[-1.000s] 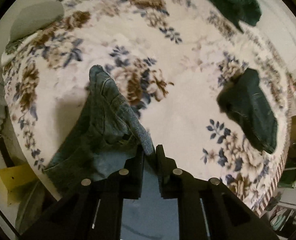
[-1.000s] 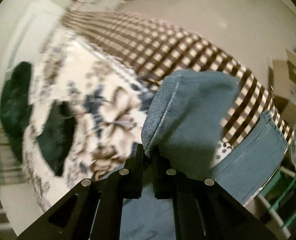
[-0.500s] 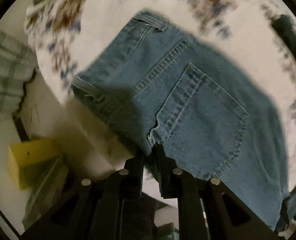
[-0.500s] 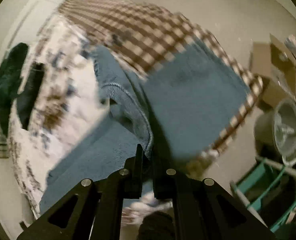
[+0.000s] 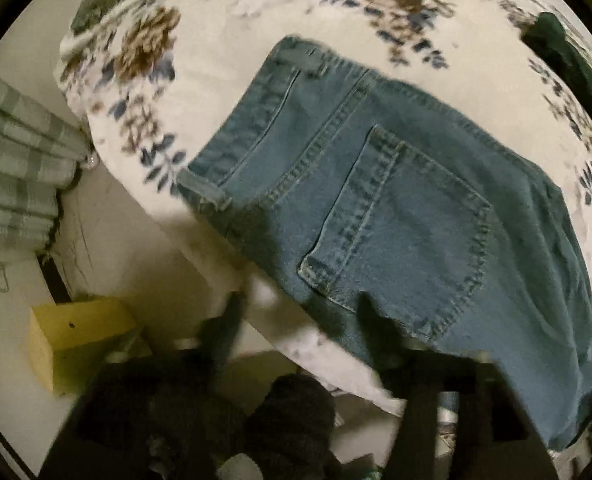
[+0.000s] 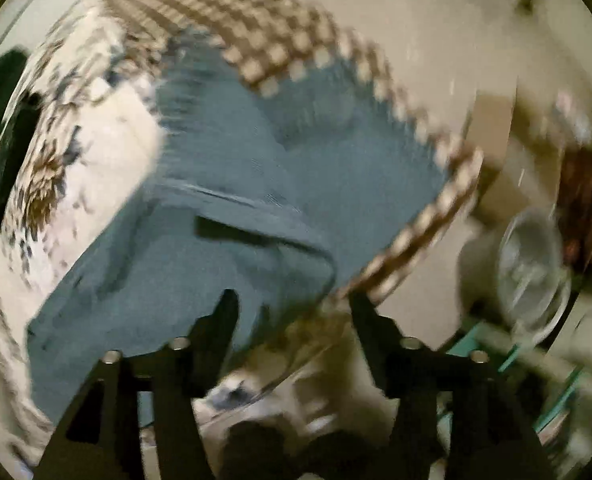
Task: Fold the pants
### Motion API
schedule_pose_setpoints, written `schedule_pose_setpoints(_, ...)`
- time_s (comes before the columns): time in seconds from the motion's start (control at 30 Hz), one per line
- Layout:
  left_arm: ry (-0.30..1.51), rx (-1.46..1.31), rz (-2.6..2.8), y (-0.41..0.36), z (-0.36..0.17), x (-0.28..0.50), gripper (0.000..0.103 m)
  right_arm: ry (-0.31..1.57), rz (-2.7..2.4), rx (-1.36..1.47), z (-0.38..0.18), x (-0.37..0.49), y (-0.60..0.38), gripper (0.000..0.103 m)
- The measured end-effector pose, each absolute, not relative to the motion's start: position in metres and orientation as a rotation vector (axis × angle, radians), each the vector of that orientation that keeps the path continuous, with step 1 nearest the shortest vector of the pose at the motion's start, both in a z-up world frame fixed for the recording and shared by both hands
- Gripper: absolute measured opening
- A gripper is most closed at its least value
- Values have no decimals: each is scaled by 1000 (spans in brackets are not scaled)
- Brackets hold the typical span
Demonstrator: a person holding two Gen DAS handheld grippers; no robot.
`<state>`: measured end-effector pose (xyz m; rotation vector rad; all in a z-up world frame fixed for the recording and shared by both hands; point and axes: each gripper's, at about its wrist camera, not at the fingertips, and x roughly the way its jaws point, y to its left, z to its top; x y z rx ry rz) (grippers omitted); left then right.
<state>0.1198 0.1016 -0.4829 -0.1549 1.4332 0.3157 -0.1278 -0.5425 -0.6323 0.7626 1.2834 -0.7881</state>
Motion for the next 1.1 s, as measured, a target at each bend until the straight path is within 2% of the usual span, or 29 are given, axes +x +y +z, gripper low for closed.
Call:
schedule_pose_setpoints(0.03, 1424, -141, 312, 100, -482, 121, 74, 1273, -785, 727, -629, -122, -543, 76)
schedule_pose_setpoints(0.1, 1427, -108, 301, 92, -487, 127, 74, 1267, -774, 658, -632, -109, -551, 91)
schedule_pose_setpoints(0.23, 1443, -95, 269, 70, -496, 138, 74, 1321, -784, 506, -658, -69, -568, 94)
schedule_pose_setpoints(0.33, 1441, -71, 247, 56, -499, 146, 74, 1367, -866, 688, -694, -75, -605, 92)
schedule_pose_setpoints(0.43, 1437, -37, 223, 42, -501, 152, 74, 1216, -917, 1036, -700, -115, -636, 75)
schedule_pose_setpoints(0.47, 1438, -21, 213, 37, -503, 155, 74, 1167, -931, 1084, -698, -125, -640, 60)
schedule_pose_setpoints(0.5, 1444, -8, 201, 32, -505, 157, 74, 1118, -951, 1136, -697, -139, -645, 29)
schedule_pose_setpoints(0.53, 1450, -2, 191, 29, -507, 159, 74, 1118, -986, 1151, -697, -148, -647, 11)
schedule_pose_setpoints(0.57, 1455, 5, 178, 25, -508, 161, 74, 1099, -991, 1175, -697, -156, -648, 7)
schedule_pose_setpoints(0.67, 1438, 42, 138, 10, -505, 164, 74, 1081, -972, 1136, -686, -167, -654, 7)
schedule_pose_setpoints(0.7, 1431, 58, 128, 5, -504, 165, 74, 1082, -960, 1115, -682, -167, -656, 10)
schedule_pose_setpoints(0.73, 1427, 74, 115, -1, -504, 165, 74, 1094, -947, 1089, -677, -166, -659, 15)
schedule_pose_setpoints(0.8, 1434, 79, 99, -6, -505, 166, 74, 1083, -964, 1078, -670, -170, -665, 41)
schedule_pose_setpoints(0.9, 1449, 84, 79, -15, -510, 167, 74, 1052, -1011, 1116, -665, -178, -677, 51)
schedule_pose_setpoints(1.0, 1455, 104, 54, -26, -515, 166, 74, 1048, -1008, 1221, -681, -184, -682, 50)
schedule_pose_setpoints(1.03, 1459, 108, 48, -31, -515, 165, 74, 1041, -1003, 1248, -687, -183, -682, 47)
schedule_pose_setpoints(1.07, 1462, 110, 40, -36, -516, 163, 74, 1026, -1010, 1257, -689, -183, -681, 18)
schedule_pose_setpoints(1.1, 1466, 114, 32, -38, -516, 162, 74, 1022, -1019, 1236, -688, -182, -678, 13)
